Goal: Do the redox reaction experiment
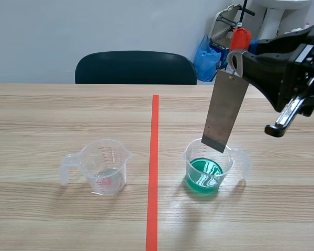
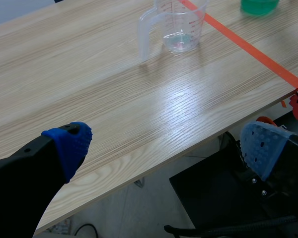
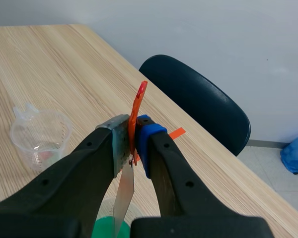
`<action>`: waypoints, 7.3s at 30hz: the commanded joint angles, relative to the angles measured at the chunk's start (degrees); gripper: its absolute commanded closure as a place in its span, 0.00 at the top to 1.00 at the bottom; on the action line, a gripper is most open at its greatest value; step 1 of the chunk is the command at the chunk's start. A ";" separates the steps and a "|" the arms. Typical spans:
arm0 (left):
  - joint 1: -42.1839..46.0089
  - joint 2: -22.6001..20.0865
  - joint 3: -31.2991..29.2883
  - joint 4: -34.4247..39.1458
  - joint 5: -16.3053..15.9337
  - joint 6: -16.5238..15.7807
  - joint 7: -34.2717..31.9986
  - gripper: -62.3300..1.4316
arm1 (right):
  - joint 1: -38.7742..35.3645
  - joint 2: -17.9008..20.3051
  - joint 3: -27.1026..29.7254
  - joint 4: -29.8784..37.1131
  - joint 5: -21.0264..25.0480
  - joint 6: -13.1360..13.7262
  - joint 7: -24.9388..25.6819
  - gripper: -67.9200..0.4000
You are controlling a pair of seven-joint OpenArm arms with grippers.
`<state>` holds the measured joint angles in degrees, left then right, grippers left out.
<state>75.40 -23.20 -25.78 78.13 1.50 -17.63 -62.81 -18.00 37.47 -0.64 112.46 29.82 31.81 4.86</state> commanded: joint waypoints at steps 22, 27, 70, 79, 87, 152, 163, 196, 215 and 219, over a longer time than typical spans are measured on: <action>0.04 -0.04 0.15 0.42 -0.42 -0.09 -0.85 1.00 | 0.52 0.28 0.70 0.85 0.44 -0.24 1.05 0.02; 0.04 -0.04 0.15 0.42 -0.39 -0.09 -2.14 1.00 | 0.52 0.28 0.70 0.85 0.44 -0.24 1.05 0.02; -85.94 -9.86 61.05 -2.54 -26.16 -11.85 51.76 0.06 | 0.52 0.28 0.70 0.85 0.44 -0.22 1.05 0.02; -91.41 -1.88 66.23 -10.10 -26.14 -11.65 52.61 0.06 | 0.52 0.28 0.70 0.85 0.44 -0.22 1.07 0.02; -93.37 2.54 68.43 -12.13 -26.14 -11.74 55.36 0.06 | 0.52 0.28 0.70 0.85 0.44 -0.22 1.07 0.02; -9.68 -10.62 -2.36 -1.05 -1.60 -12.83 8.44 0.07 | 0.52 0.28 0.70 0.85 0.44 -0.22 2.54 0.02; 0.04 -1.40 -3.82 -1.95 13.22 -3.17 -6.49 0.07 | 0.52 0.28 0.70 0.85 0.44 -0.22 2.54 0.02; 0.04 -1.31 -3.82 -4.00 4.48 -7.76 -3.61 1.00 | 0.52 0.28 0.68 0.85 0.44 0.85 2.56 0.02; 0.04 -1.31 -3.82 -4.00 4.74 -7.78 -3.61 1.00 | 0.52 0.28 0.68 0.85 0.44 0.85 2.54 0.02; 0.04 -1.31 -3.82 -4.00 4.74 -7.78 -3.61 1.00 | 0.52 0.28 0.68 0.85 0.44 0.85 2.54 0.02</action>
<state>75.40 -24.32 -29.65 73.60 6.39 -25.50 -65.80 -18.00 37.47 -0.64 112.46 29.61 32.86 6.33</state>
